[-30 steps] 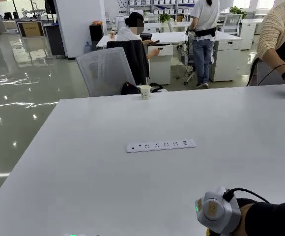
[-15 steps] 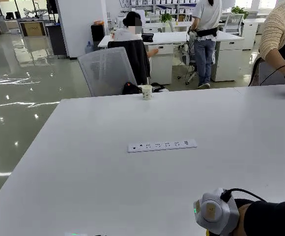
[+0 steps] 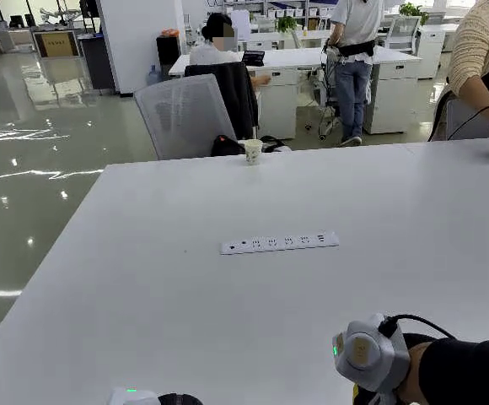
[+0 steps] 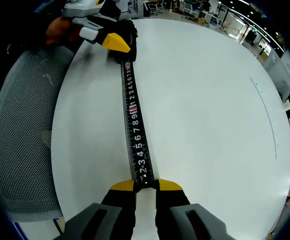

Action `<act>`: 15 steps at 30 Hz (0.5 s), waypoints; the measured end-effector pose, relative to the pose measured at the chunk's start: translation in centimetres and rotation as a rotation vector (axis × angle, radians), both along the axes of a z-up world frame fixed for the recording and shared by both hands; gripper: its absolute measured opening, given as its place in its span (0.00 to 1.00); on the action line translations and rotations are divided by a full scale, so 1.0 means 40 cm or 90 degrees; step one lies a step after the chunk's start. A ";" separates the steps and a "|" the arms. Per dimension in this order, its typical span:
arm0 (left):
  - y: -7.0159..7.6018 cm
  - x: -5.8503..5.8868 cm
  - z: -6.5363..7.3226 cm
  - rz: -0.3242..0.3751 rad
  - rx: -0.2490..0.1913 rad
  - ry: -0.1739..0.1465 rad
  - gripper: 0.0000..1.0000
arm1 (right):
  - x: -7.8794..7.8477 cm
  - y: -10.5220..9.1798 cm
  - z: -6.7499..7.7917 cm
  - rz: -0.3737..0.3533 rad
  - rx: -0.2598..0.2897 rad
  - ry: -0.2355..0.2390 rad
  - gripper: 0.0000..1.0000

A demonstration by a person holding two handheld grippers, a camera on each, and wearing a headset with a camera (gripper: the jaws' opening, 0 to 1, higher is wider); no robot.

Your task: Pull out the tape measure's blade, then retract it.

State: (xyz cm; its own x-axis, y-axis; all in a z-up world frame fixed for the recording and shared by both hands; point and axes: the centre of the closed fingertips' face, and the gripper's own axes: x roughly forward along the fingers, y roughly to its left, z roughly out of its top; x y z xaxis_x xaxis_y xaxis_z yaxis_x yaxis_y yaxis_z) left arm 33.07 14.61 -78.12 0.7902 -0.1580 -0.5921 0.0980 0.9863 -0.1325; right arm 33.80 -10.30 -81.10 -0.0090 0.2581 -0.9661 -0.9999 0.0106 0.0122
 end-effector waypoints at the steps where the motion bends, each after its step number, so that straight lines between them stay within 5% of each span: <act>1: 0.000 0.001 0.000 0.000 0.000 0.000 0.62 | 0.001 0.000 0.000 -0.008 -0.002 0.001 0.11; 15: -0.003 0.000 0.001 -0.001 0.002 -0.001 0.62 | 0.000 0.003 0.001 -0.026 0.006 0.000 0.11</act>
